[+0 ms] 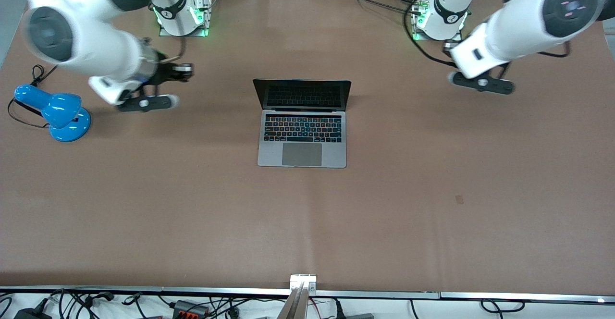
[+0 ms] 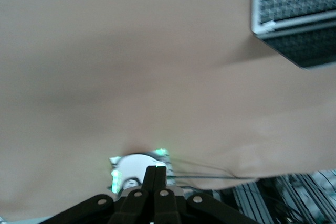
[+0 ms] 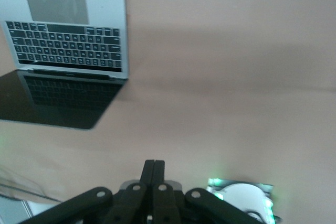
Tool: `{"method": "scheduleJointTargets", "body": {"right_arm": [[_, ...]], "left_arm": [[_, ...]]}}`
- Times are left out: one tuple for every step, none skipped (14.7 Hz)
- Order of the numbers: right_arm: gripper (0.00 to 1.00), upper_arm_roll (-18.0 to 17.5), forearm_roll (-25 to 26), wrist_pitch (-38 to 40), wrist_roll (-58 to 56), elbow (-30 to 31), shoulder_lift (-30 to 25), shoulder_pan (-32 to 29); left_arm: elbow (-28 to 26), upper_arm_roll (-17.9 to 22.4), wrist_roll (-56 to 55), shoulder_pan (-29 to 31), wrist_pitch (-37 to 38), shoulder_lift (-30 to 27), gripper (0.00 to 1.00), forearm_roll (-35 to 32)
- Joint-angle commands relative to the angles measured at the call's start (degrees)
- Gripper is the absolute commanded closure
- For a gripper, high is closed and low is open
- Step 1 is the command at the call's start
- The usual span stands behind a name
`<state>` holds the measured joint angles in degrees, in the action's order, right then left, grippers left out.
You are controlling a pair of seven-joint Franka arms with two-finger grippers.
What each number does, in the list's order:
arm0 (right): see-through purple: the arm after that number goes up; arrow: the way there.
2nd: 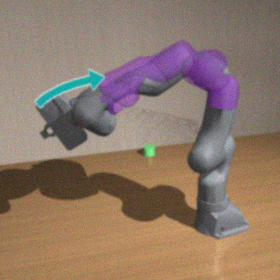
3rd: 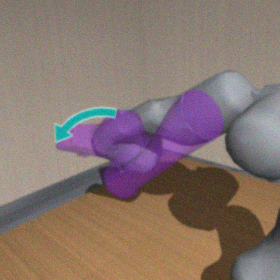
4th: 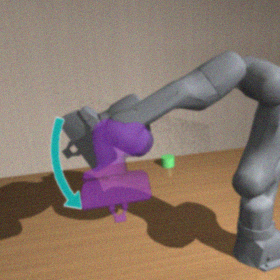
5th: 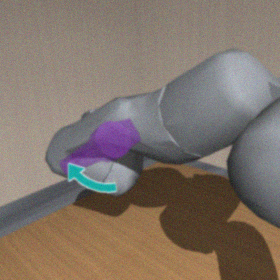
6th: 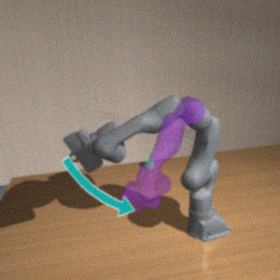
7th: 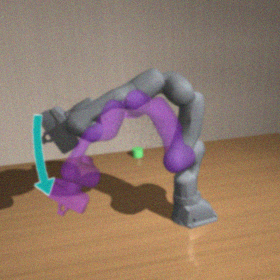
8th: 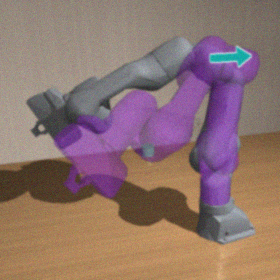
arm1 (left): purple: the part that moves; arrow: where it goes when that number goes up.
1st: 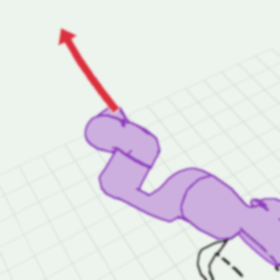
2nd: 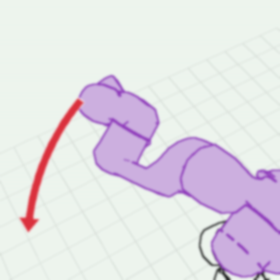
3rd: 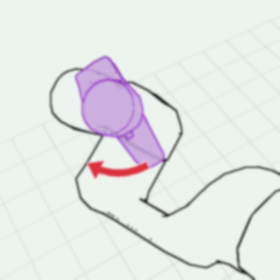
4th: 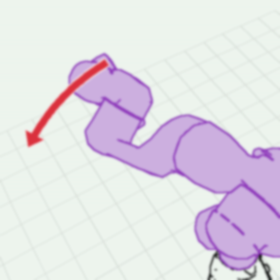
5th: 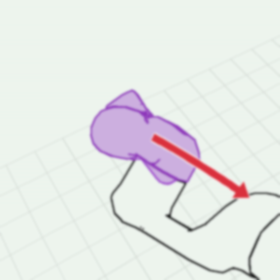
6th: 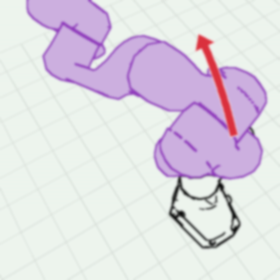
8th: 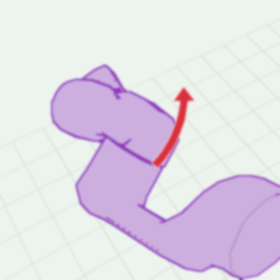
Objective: Close laptop with both arms from behind
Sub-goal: 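Raise both grippers and move them toward the laptop's screen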
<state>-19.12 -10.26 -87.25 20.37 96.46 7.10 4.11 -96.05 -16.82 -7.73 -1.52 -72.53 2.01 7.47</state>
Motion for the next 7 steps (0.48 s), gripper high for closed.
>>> {"method": "scheduleJointTargets", "body": {"right_arm": [[1.00, -0.6, -7.5, -8.9, 4.2, 14.2, -7.2, 1.6], [1.00, -0.7, -8.5, -11.1, 4.0, 18.1, -9.6, 2.1], [1.00, -0.8, -8.6, -11.5, 3.5, 20.3, -10.6, 3.0], [1.00, -0.9, -8.8, -11.7, 3.7, 21.6, -11.0, 4.2], [1.00, -0.9, -8.9, -12.1, 4.4, 22.6, -11.1, 5.8], [1.00, -0.9, -9.1, -12.3, 4.8, 23.7, -11.6, 6.5], [1.00, -1.0, -9.2, -12.6, 5.3, 24.9, -12.5, 7.1]], "left_arm": [[-6.1, -0.5, -0.2, 1.1, -0.5, -4.8, 0.99, 5.2], [-8.9, -0.5, -0.2, 1.2, -2.2, -7.2, 0.99, 7.3], [-12.4, -0.5, -0.2, 1.2, -4.9, -9.5, 0.99, 8.9], [-16.2, -0.6, -0.2, 0.6, -7.7, -11.7, 0.99, 10.3], [-19.4, -1.1, -0.3, 0.5, -10.3, -13.4, 0.99, 11.0], [-22.1, -3.7, -0.2, 0.8, -13.0, -14.7, 0.99, 12.1], [-23.7, -5.2, -0.3, 1.0, -15.2, -15.0, 0.99, 12.7]]}}
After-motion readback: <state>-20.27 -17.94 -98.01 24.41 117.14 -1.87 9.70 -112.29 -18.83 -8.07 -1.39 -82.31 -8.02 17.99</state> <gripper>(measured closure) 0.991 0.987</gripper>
